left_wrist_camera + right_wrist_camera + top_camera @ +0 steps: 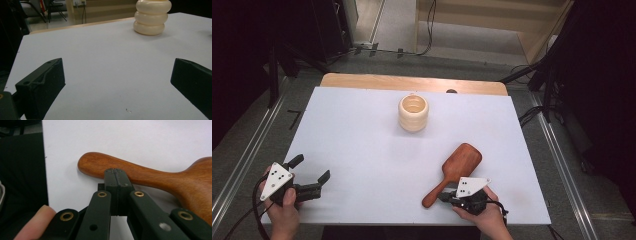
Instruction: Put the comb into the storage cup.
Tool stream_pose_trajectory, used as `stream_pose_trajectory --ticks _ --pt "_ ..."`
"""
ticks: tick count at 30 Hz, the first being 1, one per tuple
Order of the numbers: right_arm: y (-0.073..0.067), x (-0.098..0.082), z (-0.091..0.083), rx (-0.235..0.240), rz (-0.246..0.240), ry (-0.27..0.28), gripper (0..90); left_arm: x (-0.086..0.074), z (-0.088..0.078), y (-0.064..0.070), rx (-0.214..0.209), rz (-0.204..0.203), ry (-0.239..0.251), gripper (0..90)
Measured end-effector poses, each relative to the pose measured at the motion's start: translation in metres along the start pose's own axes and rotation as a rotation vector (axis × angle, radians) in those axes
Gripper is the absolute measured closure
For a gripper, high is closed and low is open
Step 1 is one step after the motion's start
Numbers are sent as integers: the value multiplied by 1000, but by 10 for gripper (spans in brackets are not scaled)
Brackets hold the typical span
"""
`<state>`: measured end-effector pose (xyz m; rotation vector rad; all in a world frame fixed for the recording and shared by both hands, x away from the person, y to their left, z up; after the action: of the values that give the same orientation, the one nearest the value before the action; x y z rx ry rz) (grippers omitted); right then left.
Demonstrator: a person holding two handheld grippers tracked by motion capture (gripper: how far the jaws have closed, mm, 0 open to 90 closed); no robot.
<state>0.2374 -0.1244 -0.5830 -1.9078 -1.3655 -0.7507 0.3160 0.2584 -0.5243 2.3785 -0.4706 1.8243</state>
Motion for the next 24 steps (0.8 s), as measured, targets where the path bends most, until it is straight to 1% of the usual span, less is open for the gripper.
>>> stream_pose_trajectory --ticks 3,4,5,6,10,11,13,14,15,16,17,19,20,21,24 --pt "5 3 2 -19 10 11 879 0 0 1 -1 8 -3 0" --pt "5 3 2 -19 10 11 879 0 0 1 1 11 -5 0" --pt "6 4 2 -28 19 14 879 -1 0 2 2 15 -5 0" --pt "10 6 3 -47 26 18 879 0 1 2 2 16 -3 0" --pt "12 8 4 -66 44 25 879 -1 1 3 5 27 -8 0" --pt "14 10 6 -84 48 27 879 -1 1 3 6 26 -9 0" --pt "15 11 6 -91 53 25 879 0 1 4 8 23 -10 0" --pt "16 12 8 -99 52 27 879 0 0 4 16 28 -13 0" --pt "17 14 9 -115 57 27 879 1 1 8 12 37 -17 0" --pt "17 14 9 -115 57 27 879 1 1 8 12 37 -17 0" --pt "17 15 10 -120 64 28 879 0 1 10 12 51 -25 0" --pt "19 17 12 -135 73 29 879 0 2 15 3 57 -30 0" --pt "20 17 13 -139 69 30 879 1 3 17 -1 64 -29 0" --pt "20 18 14 -147 83 32 879 1 3 19 -5 64 -30 0" --pt "22 21 16 -158 84 37 879 2 4 23 -15 68 -33 0"
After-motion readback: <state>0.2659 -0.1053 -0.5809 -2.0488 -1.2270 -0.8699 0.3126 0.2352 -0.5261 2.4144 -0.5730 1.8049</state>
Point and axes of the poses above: each handheld gripper's, and its own axes: z roughly forward along the jaws, x roughly out of its top, y roughly to its right, the point moved 10 cm from there along z, roughly forward along the jaws, and after that the axes turned 14 degrees about x, right-handed, at the moved point
